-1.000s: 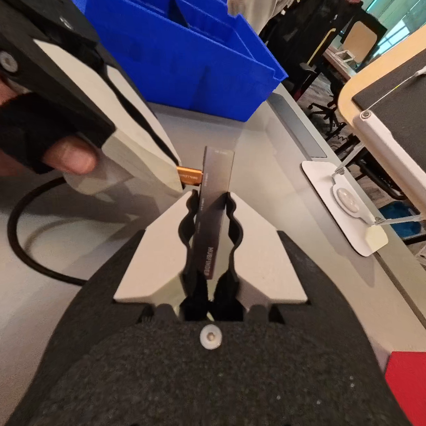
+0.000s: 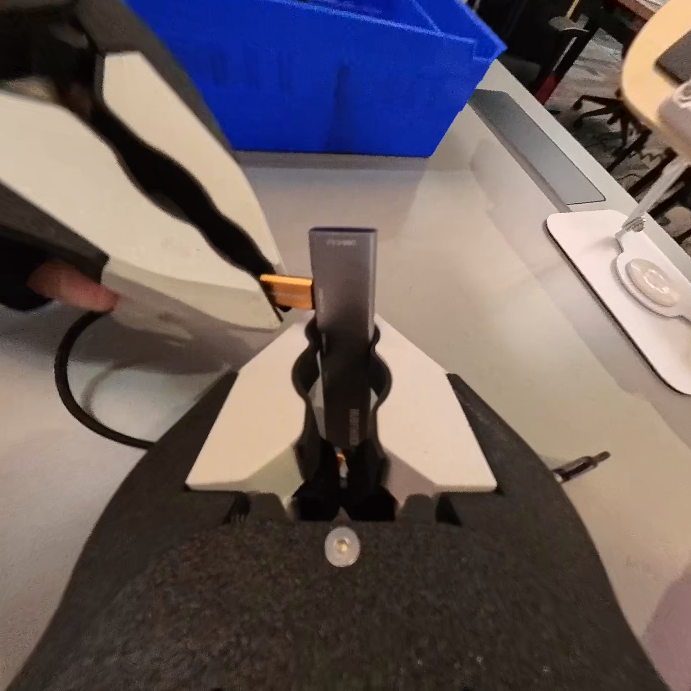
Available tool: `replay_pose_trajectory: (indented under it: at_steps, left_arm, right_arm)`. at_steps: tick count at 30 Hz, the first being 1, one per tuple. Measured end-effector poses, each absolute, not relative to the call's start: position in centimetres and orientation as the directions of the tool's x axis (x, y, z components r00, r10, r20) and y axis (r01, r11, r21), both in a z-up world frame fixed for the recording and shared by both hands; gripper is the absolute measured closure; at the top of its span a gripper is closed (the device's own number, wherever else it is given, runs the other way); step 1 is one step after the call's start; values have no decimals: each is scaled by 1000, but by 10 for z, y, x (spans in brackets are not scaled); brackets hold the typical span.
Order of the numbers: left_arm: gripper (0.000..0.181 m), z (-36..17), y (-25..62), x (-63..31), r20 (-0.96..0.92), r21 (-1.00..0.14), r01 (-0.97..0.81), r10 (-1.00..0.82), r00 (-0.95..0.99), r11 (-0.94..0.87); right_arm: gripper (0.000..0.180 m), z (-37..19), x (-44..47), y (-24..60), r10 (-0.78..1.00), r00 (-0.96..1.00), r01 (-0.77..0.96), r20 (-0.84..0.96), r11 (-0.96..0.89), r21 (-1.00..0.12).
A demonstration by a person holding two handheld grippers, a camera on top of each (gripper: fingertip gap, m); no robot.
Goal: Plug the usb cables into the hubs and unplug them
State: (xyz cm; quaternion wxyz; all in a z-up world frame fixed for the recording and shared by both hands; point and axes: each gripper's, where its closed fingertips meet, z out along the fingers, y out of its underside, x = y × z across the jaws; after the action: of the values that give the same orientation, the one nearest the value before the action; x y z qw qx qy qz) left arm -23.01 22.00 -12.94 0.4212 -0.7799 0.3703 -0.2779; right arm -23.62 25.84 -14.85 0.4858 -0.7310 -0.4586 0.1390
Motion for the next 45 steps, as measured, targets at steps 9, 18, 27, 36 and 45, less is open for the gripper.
replay_pose_trajectory:
  at_steps: [9, 18, 27, 36, 45]
  left_arm:
    - [173, -102, 199, -231, -96, -812, -581, -972, 215, -48]
    - [173, -76, 143, -234, -163, -741, -577, -925, -342, 344]
    - [173, -44, 129, -227, -109, -906, -328, -895, -433, 269]
    - [172, -49, 133, -224, -4, -971, -212, -892, -451, 111]
    - [172, -54, 131, -218, 52, -983, -177, -871, -489, 40]
  right_arm:
    - [137, -149, -238, 213, 963, 148, 630, 223, 82, -772]
    - [153, -81, -246, 117, 948, -301, 362, -102, 15, -932]
    - [158, -24, -240, 87, 674, -635, 83, -377, -426, -901]
    - [143, -12, -228, 91, 505, -741, 46, -442, -619, -784]
    - [153, -21, -226, 90, 519, -718, 76, -464, -604, -793]
